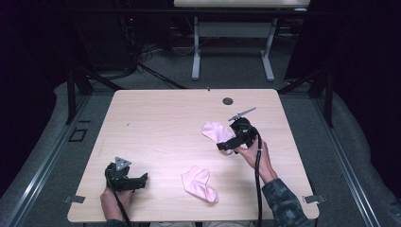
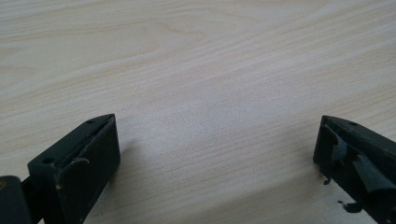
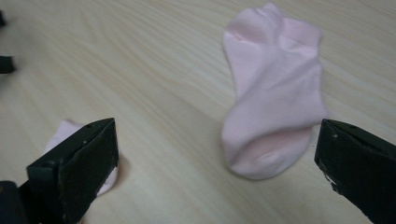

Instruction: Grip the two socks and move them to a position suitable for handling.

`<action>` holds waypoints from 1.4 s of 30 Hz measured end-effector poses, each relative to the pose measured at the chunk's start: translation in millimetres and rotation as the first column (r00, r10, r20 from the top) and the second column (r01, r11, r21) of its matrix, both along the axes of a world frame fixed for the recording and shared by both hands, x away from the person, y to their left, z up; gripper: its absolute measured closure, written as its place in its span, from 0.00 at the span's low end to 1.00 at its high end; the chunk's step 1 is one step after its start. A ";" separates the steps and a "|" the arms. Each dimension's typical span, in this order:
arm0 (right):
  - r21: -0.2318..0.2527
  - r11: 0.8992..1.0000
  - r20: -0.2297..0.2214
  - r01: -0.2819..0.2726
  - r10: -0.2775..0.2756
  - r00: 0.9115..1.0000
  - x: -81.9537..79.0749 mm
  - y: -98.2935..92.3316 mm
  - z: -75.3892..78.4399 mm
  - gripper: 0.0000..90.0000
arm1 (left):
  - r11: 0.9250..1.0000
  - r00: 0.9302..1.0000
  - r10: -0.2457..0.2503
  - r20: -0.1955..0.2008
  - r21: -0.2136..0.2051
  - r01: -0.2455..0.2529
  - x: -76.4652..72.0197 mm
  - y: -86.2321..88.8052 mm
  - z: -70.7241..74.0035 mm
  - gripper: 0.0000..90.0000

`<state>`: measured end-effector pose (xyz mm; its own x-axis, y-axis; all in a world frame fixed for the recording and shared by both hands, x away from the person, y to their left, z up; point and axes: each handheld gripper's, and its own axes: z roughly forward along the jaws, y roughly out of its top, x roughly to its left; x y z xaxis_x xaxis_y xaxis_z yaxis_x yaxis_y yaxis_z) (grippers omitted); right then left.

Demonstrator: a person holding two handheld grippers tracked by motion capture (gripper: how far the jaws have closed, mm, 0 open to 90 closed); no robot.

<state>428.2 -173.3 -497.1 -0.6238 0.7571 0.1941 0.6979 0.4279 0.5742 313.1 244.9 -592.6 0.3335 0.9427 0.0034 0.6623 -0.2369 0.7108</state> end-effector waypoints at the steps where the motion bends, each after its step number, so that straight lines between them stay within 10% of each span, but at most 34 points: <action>1: -0.008 1.000 -0.007 0.006 -0.006 1.000 5.6 -0.8 -2.0 0.00 | 1.000 1.000 0.000 0.000 0.001 0.000 0.0 0.0 0.0 0.00; 16: -0.137 0.986 -0.078 0.095 -0.107 0.991 60.7 13.5 -35.4 0.25 | 1.000 1.000 0.000 0.000 0.000 0.000 0.0 0.0 0.0 0.00; 26: -0.192 0.973 -0.111 0.129 -0.152 0.982 67.9 16.8 -51.8 0.78 | 1.000 1.000 0.001 0.001 -0.001 -0.001 0.1 0.0 -0.1 0.01; 29: -0.176 0.973 -0.105 0.148 -0.168 0.980 66.6 16.7 -52.6 0.94 | 1.000 1.000 0.001 0.001 -0.001 -0.001 0.2 0.0 -0.1 0.01; 42: -0.024 0.998 -0.002 0.063 -0.063 0.998 25.0 10.2 1.5 0.96 | 1.000 1.000 0.004 0.001 -0.002 -0.004 0.2 0.0 -0.1 0.01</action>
<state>453.2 -163.1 -495.6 -0.5745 0.7991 0.1769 0.7254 0.3970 0.5623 313.2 244.8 -592.7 0.3301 0.9439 0.0019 0.6626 -0.2331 0.7118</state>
